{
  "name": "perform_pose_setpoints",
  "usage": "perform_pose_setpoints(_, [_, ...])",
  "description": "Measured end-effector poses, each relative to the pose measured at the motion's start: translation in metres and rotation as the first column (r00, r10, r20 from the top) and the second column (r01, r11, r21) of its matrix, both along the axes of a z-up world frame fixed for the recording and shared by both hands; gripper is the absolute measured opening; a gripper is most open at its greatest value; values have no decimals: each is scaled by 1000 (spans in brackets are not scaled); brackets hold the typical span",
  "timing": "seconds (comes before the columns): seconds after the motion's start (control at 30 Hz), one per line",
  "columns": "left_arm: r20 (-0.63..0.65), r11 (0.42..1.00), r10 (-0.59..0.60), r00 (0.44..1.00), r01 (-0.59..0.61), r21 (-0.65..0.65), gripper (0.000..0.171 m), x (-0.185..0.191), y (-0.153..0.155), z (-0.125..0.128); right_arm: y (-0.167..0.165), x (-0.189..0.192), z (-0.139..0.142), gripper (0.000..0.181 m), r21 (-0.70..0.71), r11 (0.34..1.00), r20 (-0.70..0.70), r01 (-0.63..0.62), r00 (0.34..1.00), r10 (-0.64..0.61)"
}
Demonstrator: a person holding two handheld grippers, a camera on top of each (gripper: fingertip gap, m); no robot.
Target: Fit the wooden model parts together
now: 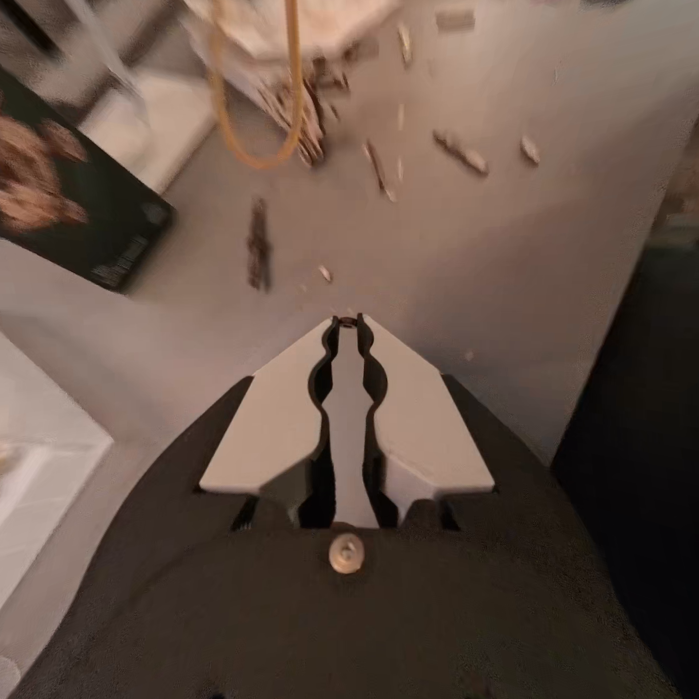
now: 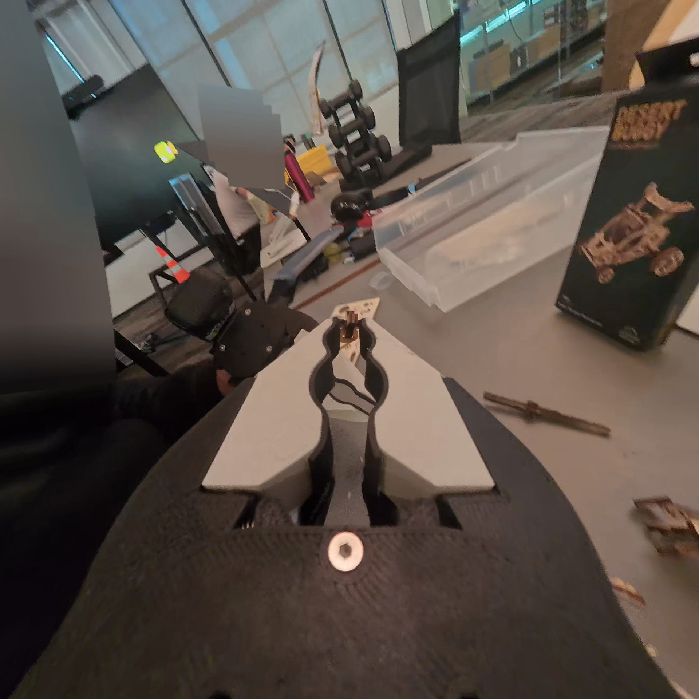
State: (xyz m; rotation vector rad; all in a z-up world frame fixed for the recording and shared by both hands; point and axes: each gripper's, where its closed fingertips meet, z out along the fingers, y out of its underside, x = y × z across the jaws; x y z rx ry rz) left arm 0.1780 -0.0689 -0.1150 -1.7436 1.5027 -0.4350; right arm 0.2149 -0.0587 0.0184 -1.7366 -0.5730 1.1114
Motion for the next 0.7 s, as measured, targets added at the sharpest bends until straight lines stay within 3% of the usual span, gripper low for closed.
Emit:
perform_pose_setpoints(0.03, [-78, 998, -22, 997, 18, -55, 7, -1, -5, -15, -2, 4, -9, 7, -13, 1000, 26, 2, 1000, -2])
perform_pose_setpoints(0.2, [-300, 986, -118, 947, 76, -147, 7, 0, -13, -41, -11, 21, -41, 7, -39, 999, 120, 18, 993, -13])
perform_pose_setpoints(0.37, [-449, 974, -213, 868, 150, -172, 8, 15, -16, -47, -15, 42, -49, 7, -45, 998, 136, 51, 990, -44])
perform_pose_setpoints(0.5, [-431, 965, -242, 869, 171, -197, 21, 28, -18, -45, -20, 55, -54, 7, -55, 996, 125, 71, 990, -63])
perform_pose_setpoints(0.7, [-149, 949, -142, 979, 92, -302, 31, 24, -10, -18, -28, 58, -63, 7, -70, 996, 134, 49, 990, -39])
